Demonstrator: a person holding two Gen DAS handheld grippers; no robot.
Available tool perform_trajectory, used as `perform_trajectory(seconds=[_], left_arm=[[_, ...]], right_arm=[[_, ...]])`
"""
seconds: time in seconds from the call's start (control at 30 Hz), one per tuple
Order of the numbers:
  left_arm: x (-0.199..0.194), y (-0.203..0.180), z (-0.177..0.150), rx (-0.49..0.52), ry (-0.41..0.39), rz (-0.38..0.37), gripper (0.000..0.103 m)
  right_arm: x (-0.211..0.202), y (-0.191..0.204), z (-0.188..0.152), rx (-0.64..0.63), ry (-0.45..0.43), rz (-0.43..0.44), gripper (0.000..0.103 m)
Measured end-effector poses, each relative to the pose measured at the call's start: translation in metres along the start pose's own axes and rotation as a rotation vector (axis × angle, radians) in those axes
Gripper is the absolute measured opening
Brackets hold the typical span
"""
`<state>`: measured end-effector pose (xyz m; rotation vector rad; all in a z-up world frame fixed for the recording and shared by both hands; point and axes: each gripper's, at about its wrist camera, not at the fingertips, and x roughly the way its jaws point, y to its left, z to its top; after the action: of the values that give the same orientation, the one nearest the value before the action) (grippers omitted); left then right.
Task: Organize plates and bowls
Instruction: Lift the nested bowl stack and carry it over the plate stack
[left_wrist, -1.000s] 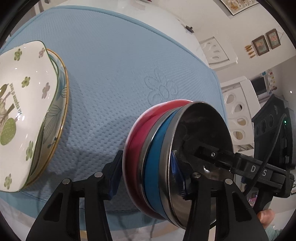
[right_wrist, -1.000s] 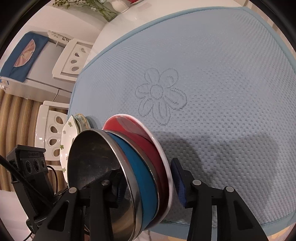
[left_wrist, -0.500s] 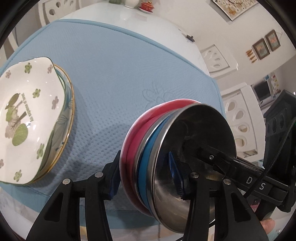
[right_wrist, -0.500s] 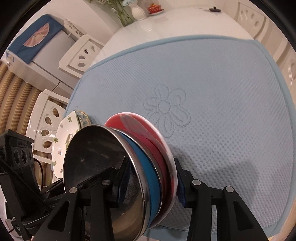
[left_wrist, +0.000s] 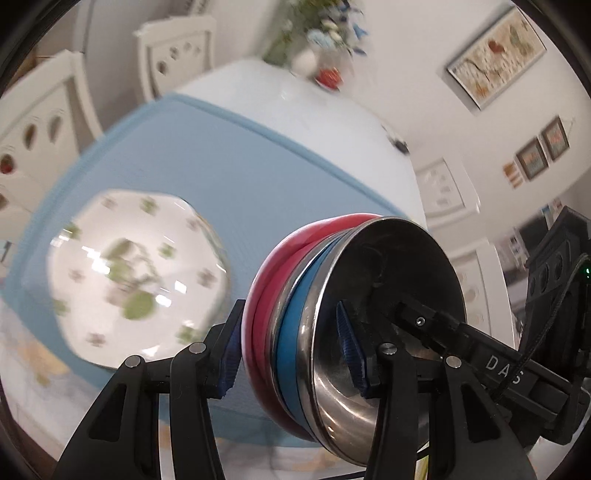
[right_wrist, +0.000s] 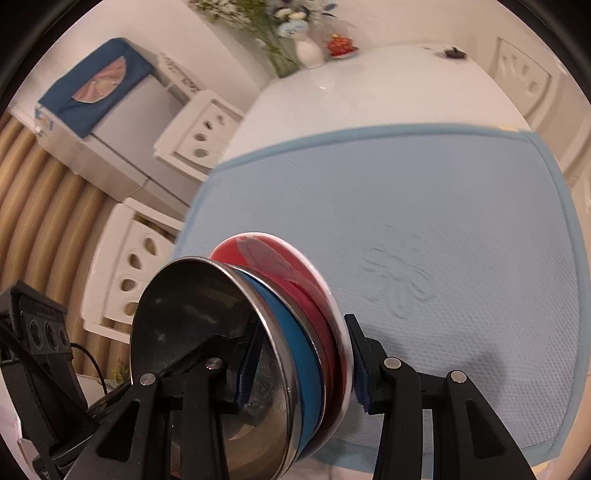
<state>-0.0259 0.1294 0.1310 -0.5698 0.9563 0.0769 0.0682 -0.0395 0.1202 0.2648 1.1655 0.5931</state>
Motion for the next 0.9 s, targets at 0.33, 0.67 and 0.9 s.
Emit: perform_trajectory(seconds=[0.33, 0.67, 0.9], left_arm=[[-0.034, 0.085, 0.042, -0.029, 0.007, 0.026, 0.044], [0.007, 0.148, 0.052, 0.042, 0.142, -0.004, 0.044], [0.031, 0.161, 0.052, 0.089, 0.212, -0.053, 0.044]], right_arm=[[0.046, 0.098, -0.001, -0.005, 0.033, 0.041, 0.042], [0.120, 0.119, -0.028, 0.100, 0.110, -0.043, 0.042], [0.140, 0.111, -0.037, 0.168, 0.128, -0.106, 0.042]])
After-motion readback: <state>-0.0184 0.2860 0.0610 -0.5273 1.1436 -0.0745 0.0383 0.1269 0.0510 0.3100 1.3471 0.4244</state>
